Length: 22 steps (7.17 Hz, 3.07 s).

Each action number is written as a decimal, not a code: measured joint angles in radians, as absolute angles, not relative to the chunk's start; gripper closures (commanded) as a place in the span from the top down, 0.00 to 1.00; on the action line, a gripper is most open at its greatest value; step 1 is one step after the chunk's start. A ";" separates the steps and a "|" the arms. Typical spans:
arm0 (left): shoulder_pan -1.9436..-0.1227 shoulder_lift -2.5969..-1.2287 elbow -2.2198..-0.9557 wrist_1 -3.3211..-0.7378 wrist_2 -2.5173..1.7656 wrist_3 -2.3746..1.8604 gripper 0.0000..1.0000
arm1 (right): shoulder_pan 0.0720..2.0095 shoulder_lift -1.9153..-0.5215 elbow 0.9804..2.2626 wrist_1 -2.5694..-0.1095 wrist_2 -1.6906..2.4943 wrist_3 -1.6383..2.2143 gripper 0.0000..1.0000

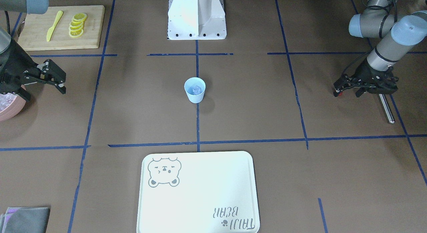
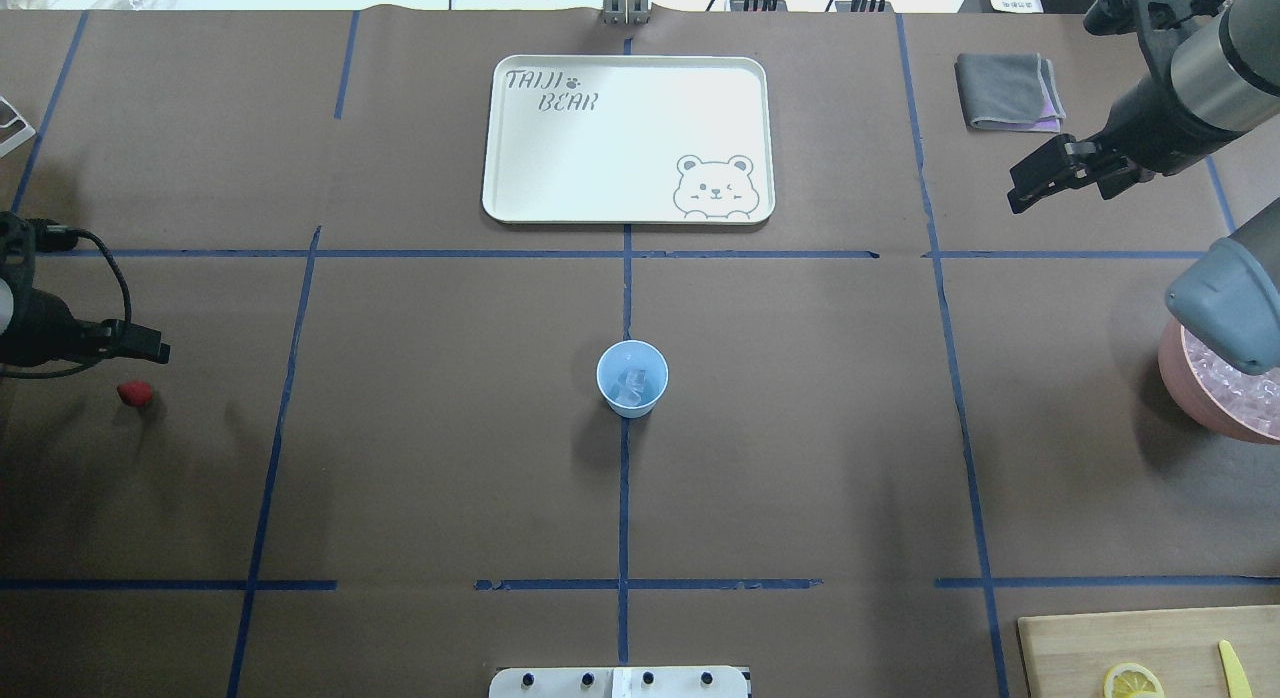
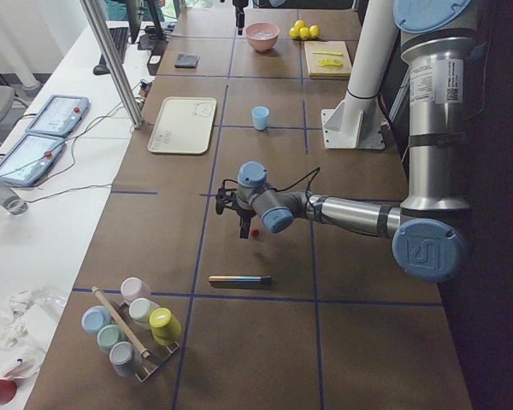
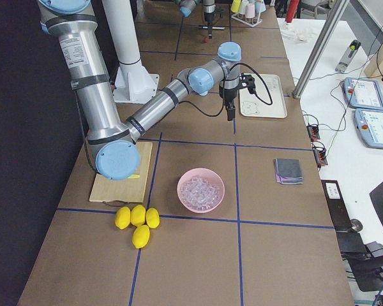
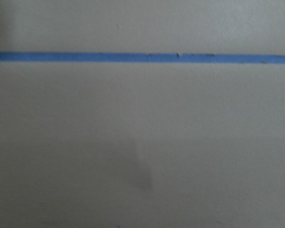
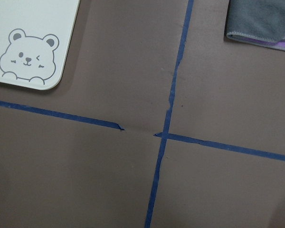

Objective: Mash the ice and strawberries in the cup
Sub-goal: 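Move the right gripper back toward the bowl while the left gripper reaches the strawberry, then close the left gripper on the red strawberry and lift it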

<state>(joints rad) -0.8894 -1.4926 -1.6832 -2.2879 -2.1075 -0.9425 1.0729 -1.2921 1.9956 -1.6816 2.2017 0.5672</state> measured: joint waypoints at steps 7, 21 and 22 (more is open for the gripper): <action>-0.849 -1.471 -1.668 -2.283 -2.105 -0.951 0.85 | 1.072 -1.291 1.994 -1.683 2.200 0.574 0.99; -0.848 -1.481 -1.780 -2.171 -2.119 -0.950 0.03 | 1.085 -1.295 1.994 -1.683 2.201 0.569 0.99; -0.848 -1.514 -1.866 -2.034 -2.119 -0.950 0.03 | 1.088 -1.300 1.994 -1.682 2.202 0.567 0.99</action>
<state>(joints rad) -0.8477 -1.5135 -1.8657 -2.0336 -2.1193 -0.9499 1.0876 -1.2996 1.9944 -1.6821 2.2015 0.5671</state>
